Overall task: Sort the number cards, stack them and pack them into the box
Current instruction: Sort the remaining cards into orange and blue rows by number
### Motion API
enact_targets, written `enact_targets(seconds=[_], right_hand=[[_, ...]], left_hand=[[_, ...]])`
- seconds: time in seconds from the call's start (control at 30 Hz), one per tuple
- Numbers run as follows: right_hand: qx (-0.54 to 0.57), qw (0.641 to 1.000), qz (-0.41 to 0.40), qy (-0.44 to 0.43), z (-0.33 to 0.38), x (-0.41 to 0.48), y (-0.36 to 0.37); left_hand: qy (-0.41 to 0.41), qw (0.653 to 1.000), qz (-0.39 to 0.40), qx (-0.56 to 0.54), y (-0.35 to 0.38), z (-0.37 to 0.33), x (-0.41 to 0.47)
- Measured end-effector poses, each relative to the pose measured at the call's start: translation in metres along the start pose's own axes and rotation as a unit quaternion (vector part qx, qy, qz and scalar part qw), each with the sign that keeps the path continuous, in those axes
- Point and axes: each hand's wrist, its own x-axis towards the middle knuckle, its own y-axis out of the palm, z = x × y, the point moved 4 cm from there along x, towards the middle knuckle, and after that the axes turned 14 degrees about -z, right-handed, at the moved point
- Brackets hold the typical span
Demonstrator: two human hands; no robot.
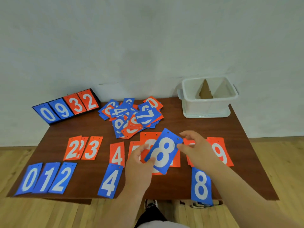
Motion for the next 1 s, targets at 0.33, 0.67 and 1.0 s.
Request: enact_targets(seconds=[0.33, 0.67, 1.0], right_hand=[[0.086, 0.991, 0.014, 0.101, -0.024, -0.032, 0.064], [-0.012, 0.990, -0.074, 0.122, -0.053, 0.001, 0.044], [-0.065, 0.975, -0.092, 0.194, -0.149, -0.027, -0.025]], left_hand=[[-0.025, 0.999, -0.001, -0.022, -0.018, 0.022, 0.005], [-0.076, 0.997, 0.025, 0.009, -0.039, 0.057, 0.070], [-0.028, 0.974, 0.189, 0.123, 0.023, 0.057, 0.071]])
